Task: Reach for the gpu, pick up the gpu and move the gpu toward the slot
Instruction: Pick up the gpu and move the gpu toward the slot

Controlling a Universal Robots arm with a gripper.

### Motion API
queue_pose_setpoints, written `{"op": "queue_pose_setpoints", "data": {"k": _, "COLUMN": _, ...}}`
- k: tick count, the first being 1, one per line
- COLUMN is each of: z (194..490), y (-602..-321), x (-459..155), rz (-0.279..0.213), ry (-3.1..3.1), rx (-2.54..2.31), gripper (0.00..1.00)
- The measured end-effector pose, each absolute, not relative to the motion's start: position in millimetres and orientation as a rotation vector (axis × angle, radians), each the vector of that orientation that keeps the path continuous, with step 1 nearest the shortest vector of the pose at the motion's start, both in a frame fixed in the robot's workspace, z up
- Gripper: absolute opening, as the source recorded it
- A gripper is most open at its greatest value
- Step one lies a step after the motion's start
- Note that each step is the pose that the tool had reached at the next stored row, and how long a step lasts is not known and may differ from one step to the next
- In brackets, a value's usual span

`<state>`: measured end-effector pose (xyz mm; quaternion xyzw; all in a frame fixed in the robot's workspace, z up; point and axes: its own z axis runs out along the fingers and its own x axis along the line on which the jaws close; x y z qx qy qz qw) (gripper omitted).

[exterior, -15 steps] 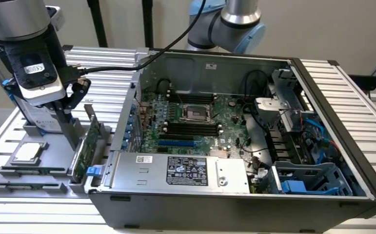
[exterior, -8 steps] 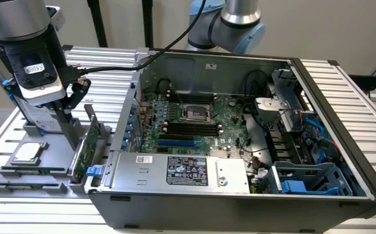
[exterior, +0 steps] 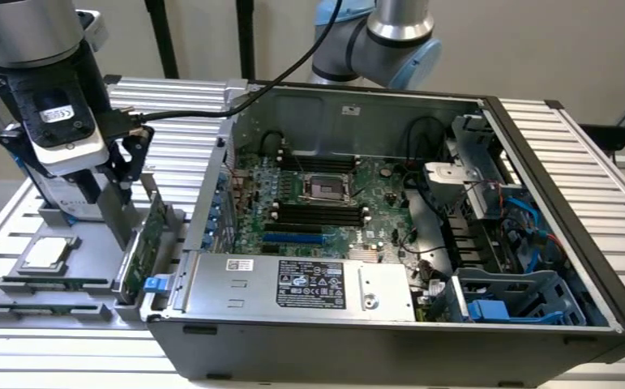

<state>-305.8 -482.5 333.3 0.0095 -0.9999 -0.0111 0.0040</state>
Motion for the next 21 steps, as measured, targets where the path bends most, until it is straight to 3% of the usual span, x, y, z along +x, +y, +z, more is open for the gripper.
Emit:
{"op": "queue_pose_setpoints", "data": {"k": 1, "z": 333.3, "y": -482.5, "x": -305.8, "rz": -0.035, "ry": -3.133, "rx": 0.03, "gripper": 0.36}}
{"op": "queue_pose_setpoints", "data": {"k": 2, "z": 333.2, "y": -482.5, "x": -305.8, "rz": -0.035, "ry": -3.133, "rx": 0.03, "gripper": 0.42}}
{"op": "queue_pose_setpoints", "data": {"k": 21, "z": 302.1, "y": -483.2, "x": -306.7, "rz": -0.025, "ry": -3.138, "rx": 0.028, "gripper": 0.42}}
